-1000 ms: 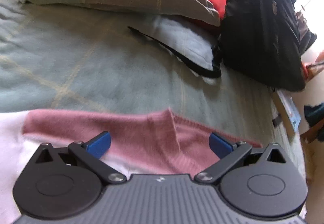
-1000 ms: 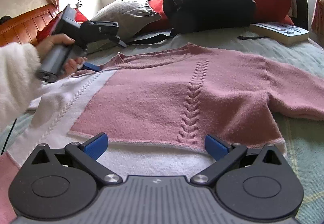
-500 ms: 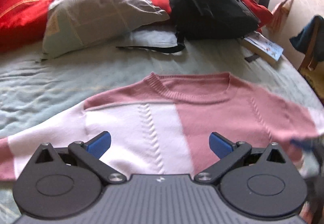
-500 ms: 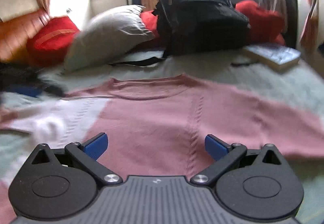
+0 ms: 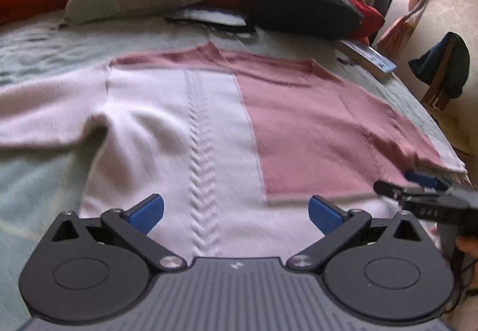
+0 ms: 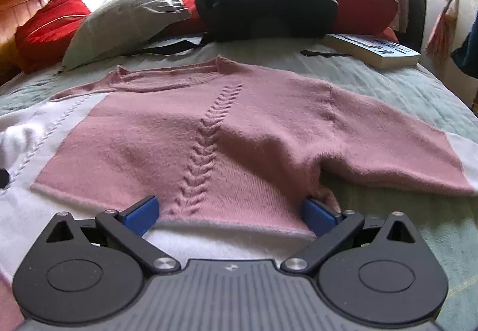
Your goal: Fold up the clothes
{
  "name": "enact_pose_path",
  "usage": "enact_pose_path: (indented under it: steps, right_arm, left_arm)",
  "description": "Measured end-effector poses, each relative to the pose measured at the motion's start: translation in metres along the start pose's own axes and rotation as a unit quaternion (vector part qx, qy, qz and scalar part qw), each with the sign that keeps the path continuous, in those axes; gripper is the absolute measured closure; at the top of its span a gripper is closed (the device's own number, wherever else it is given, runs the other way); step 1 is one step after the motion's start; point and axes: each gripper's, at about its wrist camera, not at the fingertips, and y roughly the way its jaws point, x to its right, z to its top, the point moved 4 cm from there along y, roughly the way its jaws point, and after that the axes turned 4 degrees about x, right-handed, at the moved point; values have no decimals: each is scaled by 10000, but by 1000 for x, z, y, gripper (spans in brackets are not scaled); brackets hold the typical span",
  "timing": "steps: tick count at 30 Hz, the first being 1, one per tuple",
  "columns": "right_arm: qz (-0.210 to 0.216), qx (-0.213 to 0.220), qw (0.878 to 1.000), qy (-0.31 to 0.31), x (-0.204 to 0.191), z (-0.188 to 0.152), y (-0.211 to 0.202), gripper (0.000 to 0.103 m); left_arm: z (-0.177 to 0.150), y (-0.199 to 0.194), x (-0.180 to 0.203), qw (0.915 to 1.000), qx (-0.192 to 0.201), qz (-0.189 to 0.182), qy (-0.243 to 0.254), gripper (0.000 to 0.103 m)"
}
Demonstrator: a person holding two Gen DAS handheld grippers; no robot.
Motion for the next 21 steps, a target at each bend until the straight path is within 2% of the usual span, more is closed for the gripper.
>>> enact_pose_path:
  steps: [4, 8, 11, 15, 18, 21]
  right_arm:
    - [205, 124, 9995, 205, 9, 0, -27, 0]
    - [102, 282, 9979, 571, 45, -5, -53, 0]
    - [197, 331, 9957, 846, 74, -4, -66, 0]
    - [290, 431, 9926, 1098, 105, 19, -64, 0]
    - [-82, 523, 9952, 818, 117, 50, -44, 0]
    - [-648, 264, 9960, 555, 128, 80, -4, 0]
  left_arm:
    - [-15, -1, 6, 9994, 3, 122, 322, 1]
    - [-26, 0, 16, 9972, 64, 249, 705, 1]
    - [-29, -1, 23, 9955, 68, 349, 883, 1]
    - [-27, -8, 31, 9961, 133, 152, 854, 1]
    - [-25, -12, 39, 9951, 247, 124, 947, 1]
    - [-28, -7, 46, 9938, 180, 163, 1088, 1]
